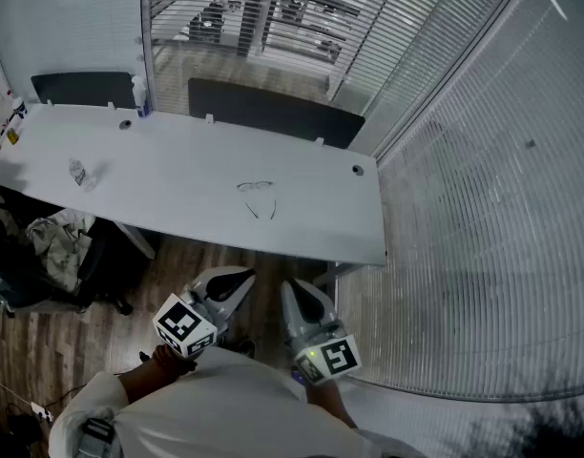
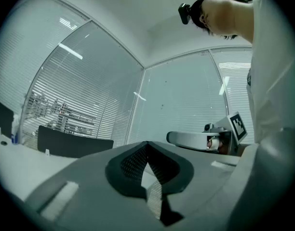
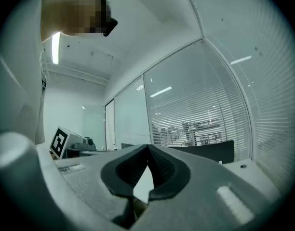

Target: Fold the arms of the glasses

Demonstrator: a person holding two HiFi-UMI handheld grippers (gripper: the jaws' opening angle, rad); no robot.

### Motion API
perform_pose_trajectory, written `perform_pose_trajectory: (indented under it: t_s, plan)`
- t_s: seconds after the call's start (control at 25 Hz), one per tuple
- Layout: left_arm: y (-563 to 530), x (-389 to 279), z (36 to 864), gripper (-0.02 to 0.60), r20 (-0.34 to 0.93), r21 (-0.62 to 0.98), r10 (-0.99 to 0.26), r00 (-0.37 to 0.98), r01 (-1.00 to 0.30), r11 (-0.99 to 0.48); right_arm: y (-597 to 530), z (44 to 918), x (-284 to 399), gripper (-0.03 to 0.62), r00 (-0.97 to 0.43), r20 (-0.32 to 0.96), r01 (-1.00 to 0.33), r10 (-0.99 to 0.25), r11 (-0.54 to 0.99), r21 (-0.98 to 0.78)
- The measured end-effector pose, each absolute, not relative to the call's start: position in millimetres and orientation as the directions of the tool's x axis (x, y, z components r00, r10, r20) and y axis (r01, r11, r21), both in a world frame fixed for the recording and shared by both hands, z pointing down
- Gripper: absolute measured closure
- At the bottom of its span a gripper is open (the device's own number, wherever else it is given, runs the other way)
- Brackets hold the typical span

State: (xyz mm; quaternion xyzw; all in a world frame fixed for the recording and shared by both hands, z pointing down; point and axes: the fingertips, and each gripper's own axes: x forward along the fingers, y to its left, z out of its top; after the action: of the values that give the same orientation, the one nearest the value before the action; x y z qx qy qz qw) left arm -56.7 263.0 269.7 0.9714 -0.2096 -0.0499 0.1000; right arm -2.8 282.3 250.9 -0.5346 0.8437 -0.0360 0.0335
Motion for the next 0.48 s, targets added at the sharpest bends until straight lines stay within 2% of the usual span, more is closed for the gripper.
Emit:
perform_pose_trajectory:
  t_s: [0.48]
  plan:
    - [261.9,-54.6,264.8,0.578,-0.06,0.222,-0.428,0.902,-0.406,-0.886,282.1,247.6,1.9,0.594,-0.42,-0.024,-0.902,-0.907,0.42,-0.1]
